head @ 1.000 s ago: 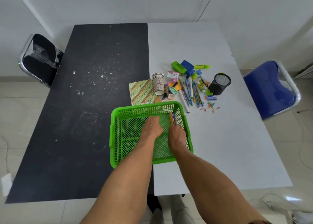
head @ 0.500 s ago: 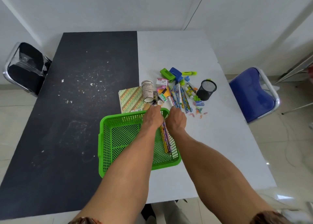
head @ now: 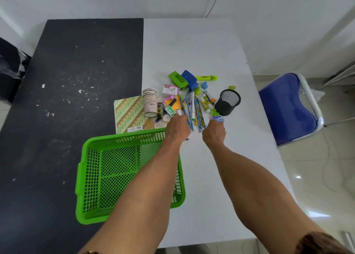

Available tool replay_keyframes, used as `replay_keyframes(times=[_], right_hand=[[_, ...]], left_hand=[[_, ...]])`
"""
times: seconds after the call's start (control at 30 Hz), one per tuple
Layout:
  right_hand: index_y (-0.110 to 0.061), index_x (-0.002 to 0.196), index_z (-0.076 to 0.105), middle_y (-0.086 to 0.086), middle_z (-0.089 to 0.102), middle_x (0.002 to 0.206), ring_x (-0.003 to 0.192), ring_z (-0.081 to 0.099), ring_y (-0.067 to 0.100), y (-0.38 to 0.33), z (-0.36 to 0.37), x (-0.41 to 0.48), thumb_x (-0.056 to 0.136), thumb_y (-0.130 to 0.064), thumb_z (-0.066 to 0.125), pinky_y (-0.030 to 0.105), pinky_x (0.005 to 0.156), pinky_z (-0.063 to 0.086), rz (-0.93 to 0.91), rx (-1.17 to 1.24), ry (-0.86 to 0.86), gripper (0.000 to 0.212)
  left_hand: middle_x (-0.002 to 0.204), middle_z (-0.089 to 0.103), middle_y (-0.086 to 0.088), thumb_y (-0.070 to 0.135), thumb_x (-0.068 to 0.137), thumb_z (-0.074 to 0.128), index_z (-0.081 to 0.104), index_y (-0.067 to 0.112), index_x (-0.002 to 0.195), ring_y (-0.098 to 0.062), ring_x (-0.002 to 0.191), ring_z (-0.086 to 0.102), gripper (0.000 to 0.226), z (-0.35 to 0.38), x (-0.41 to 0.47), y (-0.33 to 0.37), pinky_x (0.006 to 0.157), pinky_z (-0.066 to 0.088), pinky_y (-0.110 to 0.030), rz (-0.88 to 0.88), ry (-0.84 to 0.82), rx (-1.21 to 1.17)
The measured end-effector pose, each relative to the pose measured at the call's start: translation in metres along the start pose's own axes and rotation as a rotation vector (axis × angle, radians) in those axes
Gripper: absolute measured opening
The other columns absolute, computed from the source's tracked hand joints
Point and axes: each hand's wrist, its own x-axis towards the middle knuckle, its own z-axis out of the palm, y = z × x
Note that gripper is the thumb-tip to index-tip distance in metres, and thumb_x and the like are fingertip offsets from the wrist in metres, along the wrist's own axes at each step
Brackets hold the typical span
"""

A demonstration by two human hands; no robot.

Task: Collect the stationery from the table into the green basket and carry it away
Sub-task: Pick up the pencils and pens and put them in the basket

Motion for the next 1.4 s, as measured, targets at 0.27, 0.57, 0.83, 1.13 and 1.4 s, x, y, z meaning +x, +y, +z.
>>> replay_keyframes(times=[0.27, 0.57, 0.83, 1.13, 1.4], right_hand=[[-0.001, 0.109, 0.062, 0.019, 0.064, 0.109, 0.101, 0.061, 0.035, 0.003, 0.017, 0.058, 0.090, -0.003, 0.051, 0.037, 0.078, 0.051, -0.071, 0.062, -0.069, 0.022], [-0.007, 0.111, 0.062, 0.015, 0.063, 0.110, 0.104, 0.060, 0.032, -0.008, 0.016, 0.067, 0.086, -0.017, 0.062, 0.036, 0.080, 0.050, -0.084, 0.018, -0.084, 0.027], [-0.002, 0.108, 0.064, 0.017, 0.065, 0.109, 0.102, 0.062, 0.032, -0.008, 0.015, 0.058, 0.083, -0.013, 0.065, 0.037, 0.080, 0.052, 0.010, 0.091, -0.098, 0.027], [-0.004, 0.111, 0.061, 0.016, 0.063, 0.111, 0.102, 0.062, 0.033, -0.021, 0.003, 0.010, 0.085, -0.010, 0.061, 0.036, 0.079, 0.051, -0.004, 0.094, -0.040, 0.027], [-0.002, 0.106, 0.063, 0.016, 0.063, 0.109, 0.099, 0.063, 0.032, -0.055, -0.004, -0.072, 0.083, -0.002, 0.056, 0.032, 0.073, 0.049, -0.066, 0.140, 0.019, 0.024]], left_hand=[[0.118, 0.051, -0.017, 0.012, 0.092, 0.054, 0.058, 0.006, 0.122, -0.036, 0.106, 0.055, 0.031, 0.022, 0.040, 0.012, 0.083, 0.050, -0.045, -0.053, -0.016, 0.055], [0.120, 0.051, -0.018, 0.012, 0.092, 0.053, 0.057, 0.006, 0.123, -0.036, 0.109, 0.054, 0.032, 0.029, 0.050, 0.015, 0.085, 0.050, -0.044, -0.104, -0.018, 0.050], [0.120, 0.050, -0.017, 0.013, 0.092, 0.054, 0.057, 0.007, 0.122, -0.035, 0.109, 0.054, 0.030, 0.024, 0.042, 0.016, 0.085, 0.049, -0.044, -0.094, 0.002, 0.057], [0.126, 0.051, -0.016, 0.013, 0.093, 0.055, 0.056, 0.009, 0.127, -0.033, 0.115, 0.052, 0.035, -0.005, 0.008, 0.008, 0.091, 0.048, -0.044, -0.063, 0.048, 0.001], [0.126, 0.052, -0.015, 0.011, 0.091, 0.055, 0.056, 0.008, 0.129, -0.034, 0.114, 0.053, 0.038, -0.047, -0.055, -0.031, 0.093, 0.048, -0.044, -0.055, 0.111, 0.010]])
